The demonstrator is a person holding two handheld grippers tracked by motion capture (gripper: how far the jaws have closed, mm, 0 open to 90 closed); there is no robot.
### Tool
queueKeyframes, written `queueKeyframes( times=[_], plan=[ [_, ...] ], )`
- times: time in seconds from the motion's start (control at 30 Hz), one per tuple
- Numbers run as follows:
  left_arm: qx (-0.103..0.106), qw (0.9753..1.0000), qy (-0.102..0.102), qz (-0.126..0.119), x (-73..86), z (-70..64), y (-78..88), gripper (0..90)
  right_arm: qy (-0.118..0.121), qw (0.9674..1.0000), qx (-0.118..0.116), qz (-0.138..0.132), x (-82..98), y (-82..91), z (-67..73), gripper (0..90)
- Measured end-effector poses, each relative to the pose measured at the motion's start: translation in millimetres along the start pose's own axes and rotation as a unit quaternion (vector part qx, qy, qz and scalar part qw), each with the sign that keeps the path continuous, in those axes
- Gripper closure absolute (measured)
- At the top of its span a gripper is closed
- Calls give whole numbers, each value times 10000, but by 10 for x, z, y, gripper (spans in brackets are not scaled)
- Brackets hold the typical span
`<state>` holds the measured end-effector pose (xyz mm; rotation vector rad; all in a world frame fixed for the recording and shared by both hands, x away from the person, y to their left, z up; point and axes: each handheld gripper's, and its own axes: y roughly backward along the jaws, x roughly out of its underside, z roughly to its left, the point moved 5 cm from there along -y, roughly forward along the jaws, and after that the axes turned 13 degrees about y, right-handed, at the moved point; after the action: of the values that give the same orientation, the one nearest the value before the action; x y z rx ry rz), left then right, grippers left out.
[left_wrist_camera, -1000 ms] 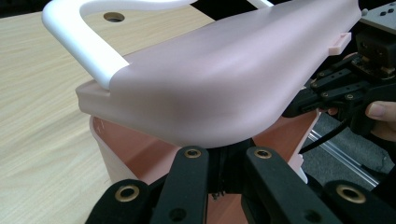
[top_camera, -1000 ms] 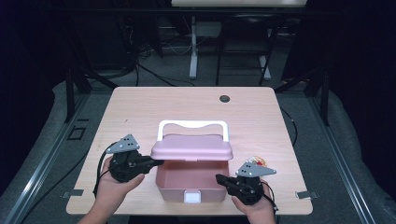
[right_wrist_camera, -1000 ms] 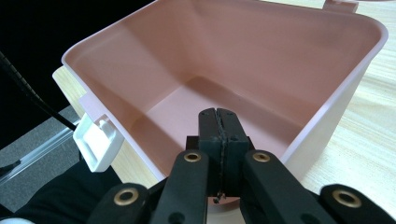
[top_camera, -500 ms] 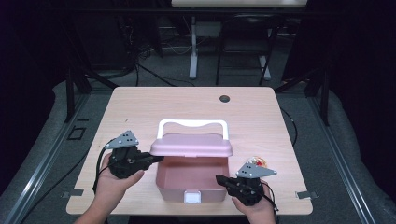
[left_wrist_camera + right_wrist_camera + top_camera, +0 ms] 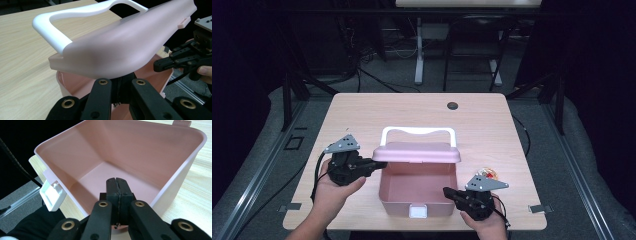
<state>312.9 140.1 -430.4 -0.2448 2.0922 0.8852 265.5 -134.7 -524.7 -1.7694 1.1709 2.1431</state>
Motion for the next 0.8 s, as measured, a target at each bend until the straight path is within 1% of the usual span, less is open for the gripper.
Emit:
queueKeyframes(
  times=[0.03, 0.1, 0.3, 0.43, 0.47, 0.8],
  plan=[
    [5, 10000, 7, 23, -9, 0, 3, 896, 1, 10000, 2, -3, 1, 0, -1, 900],
    [-8, 10000, -11, -6, -28, 3, -2, 896, -5, 10000, -1, -9, 1, 0, 0, 900],
    [-27, 10000, 29, -16, -72, 13, 0, 896, -11, 10000, 6, -20, 2, 1, 0, 900],
    [5, 10000, 52, -54, -88, 14, -7, 896, -17, 10000, 3, -26, 2, 0, -1, 900],
    [2, 10000, 28, -41, -93, 17, -6, 896, -18, 10000, 2, -23, 2, 0, -1, 900],
    [-2, 10000, 56, -48, -171, 33, -14, 896, -42, 10000, -24, -31, -1, 0, -2, 900]
  ],
)
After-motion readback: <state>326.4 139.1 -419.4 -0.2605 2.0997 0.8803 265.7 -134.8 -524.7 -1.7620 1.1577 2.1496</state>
